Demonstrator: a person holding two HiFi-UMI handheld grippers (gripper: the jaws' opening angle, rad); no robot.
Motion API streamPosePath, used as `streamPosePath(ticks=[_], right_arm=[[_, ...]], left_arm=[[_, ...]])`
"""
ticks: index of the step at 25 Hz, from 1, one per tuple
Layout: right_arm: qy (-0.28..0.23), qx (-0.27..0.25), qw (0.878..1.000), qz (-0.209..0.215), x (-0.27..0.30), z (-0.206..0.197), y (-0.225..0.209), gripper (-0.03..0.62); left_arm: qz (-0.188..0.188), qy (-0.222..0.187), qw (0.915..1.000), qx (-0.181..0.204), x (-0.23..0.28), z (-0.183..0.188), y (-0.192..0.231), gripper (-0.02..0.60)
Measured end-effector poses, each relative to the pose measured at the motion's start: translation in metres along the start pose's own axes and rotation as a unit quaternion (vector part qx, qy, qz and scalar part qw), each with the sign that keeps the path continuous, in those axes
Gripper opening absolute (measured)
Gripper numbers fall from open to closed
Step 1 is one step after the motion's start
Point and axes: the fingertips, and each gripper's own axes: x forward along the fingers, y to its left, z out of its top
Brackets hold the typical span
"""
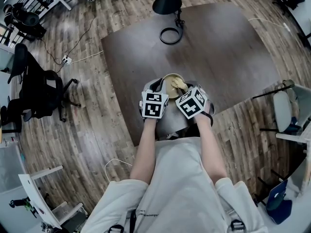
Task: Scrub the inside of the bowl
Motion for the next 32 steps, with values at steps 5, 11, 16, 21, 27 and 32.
streamPosePath(ticks=[5,11,16,21,27,32], right_arm=[[0.011,-0.007,0.999,0.048,0.000,-0.002,0.017,0.114],[-0.005,-0.003,0.996,0.086,0.000,0.006,0.032,0.114],[-0.024,0.017,0.994,0.106,-0.001,0.014,0.036,0.114],[-0.058,0.045,0.992,0.104,0.000,0.019,0.030,0.113],[-0.080,0.068,0.992,0.065,-0.007,0.022,0.010,0.113],[-0.096,0.086,0.990,0.053,-0.020,0.022,-0.004,0.114]], left_arm=[[0.009,-0.004,0.9999,-0.007,-0.002,0.000,0.005,0.020],[0.013,-0.008,0.9998,-0.014,-0.003,0.002,0.006,0.020],[0.006,-0.008,0.9999,-0.013,0.001,0.001,0.002,0.018],[-0.006,-0.004,0.9999,-0.010,0.004,-0.002,-0.008,0.017],[-0.017,-0.004,0.9998,0.008,0.004,0.000,-0.016,0.017],[0.004,-0.006,0.9998,0.018,0.006,-0.004,-0.007,0.017]])
